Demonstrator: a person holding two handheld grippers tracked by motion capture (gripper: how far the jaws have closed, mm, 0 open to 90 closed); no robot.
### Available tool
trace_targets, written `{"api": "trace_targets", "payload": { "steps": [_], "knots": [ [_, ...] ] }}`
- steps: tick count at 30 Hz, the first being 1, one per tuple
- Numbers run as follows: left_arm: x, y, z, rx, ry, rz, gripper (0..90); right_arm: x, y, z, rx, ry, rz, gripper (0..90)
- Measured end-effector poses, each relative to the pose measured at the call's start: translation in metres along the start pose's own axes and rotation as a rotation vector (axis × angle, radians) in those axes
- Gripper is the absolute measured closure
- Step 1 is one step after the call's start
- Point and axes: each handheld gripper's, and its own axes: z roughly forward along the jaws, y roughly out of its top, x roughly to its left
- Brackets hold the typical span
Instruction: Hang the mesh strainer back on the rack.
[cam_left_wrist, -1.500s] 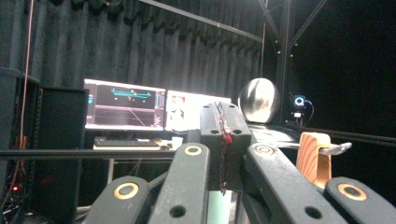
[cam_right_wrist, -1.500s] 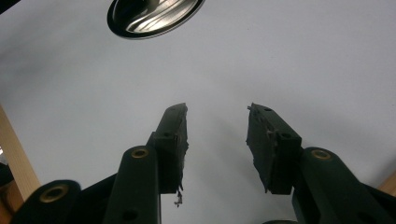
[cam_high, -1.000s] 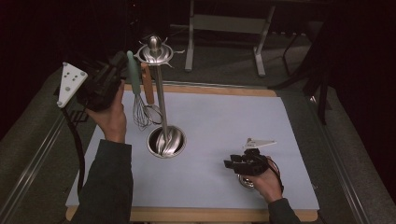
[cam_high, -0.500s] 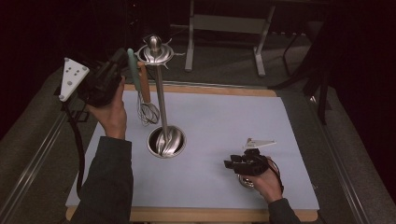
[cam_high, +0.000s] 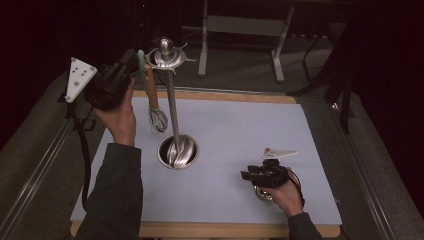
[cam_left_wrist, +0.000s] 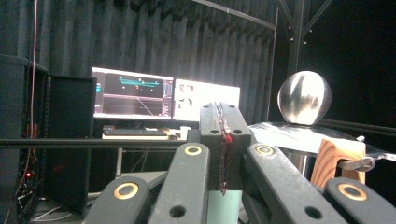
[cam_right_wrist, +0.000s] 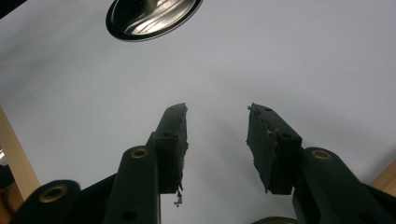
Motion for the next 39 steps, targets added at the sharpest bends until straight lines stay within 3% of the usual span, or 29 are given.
{"api": "trace_targets", "payload": {
  "steps": [19,39],
  "knots": [
    [0.002,0.001,0.007,0.022,0.007,0.022,89.7,-0.001,0.0,-0.001,-0.002,-0.002,0.003,56.9],
    [0.015,0.0,-0.002,0.053,0.028,0.017,87.3,-0.003,-0.002,-0.002,-0.003,-0.006,0.01,56.8]
  ]
}}
